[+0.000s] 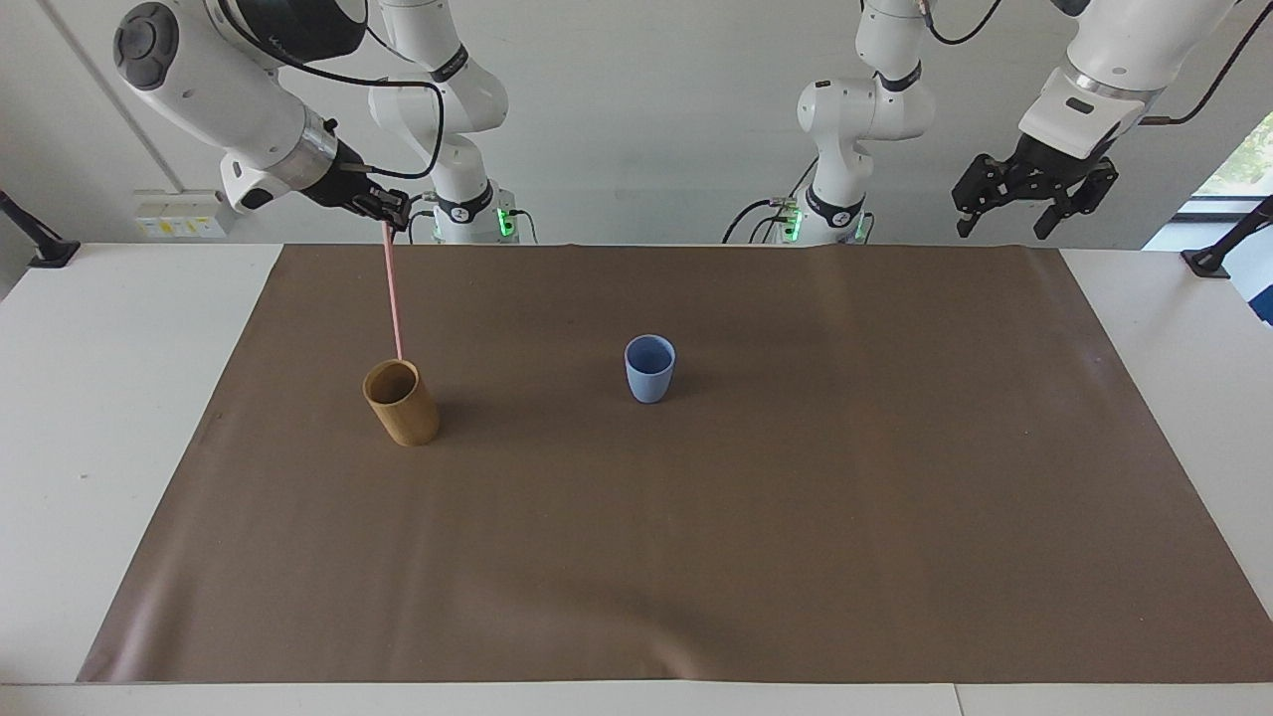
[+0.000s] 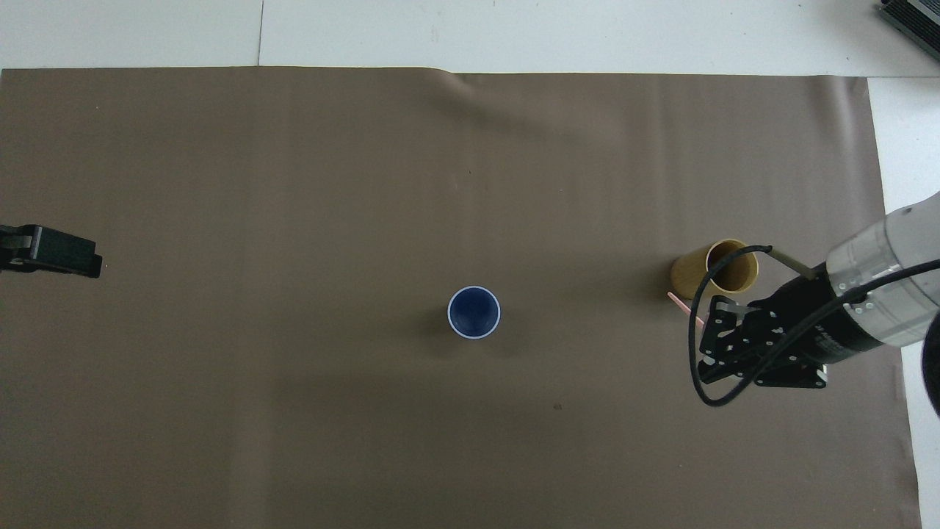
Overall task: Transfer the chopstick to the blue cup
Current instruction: 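Carry the pink stick with the right gripper over the blue cup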
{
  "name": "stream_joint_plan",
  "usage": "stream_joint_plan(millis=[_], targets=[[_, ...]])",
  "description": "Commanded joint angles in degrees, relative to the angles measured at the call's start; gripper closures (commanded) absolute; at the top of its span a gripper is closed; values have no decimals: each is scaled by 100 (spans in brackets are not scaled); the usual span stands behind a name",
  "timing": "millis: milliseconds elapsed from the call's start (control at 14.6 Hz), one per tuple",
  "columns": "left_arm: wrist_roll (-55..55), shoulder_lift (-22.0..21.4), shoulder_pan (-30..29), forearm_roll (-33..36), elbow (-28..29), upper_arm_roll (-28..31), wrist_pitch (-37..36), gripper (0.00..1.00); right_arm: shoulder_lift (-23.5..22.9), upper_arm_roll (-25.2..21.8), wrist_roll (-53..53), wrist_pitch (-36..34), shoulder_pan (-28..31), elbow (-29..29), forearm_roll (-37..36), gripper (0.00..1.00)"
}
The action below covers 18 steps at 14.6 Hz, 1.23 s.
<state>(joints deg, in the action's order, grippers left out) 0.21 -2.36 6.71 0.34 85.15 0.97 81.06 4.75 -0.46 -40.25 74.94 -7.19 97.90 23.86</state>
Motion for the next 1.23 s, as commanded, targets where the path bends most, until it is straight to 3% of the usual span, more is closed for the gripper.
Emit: stream_joint_plan(millis=[0, 343, 685, 1165], targets=[[5, -72, 23, -17, 63, 35, -3, 0, 96, 116, -832, 502, -202, 71, 583, 100], [5, -72, 23, -17, 63, 35, -3, 0, 61, 116, -2344, 1715, -1160, 89, 1094, 100], [5, -72, 23, -17, 63, 35, -3, 0, -281, 134, -3207, 2866, -1793, 186, 1595, 100], [5, -72, 23, -17, 63, 35, -3, 0, -686, 134, -3059, 3193, -1935, 466, 2140, 100]])
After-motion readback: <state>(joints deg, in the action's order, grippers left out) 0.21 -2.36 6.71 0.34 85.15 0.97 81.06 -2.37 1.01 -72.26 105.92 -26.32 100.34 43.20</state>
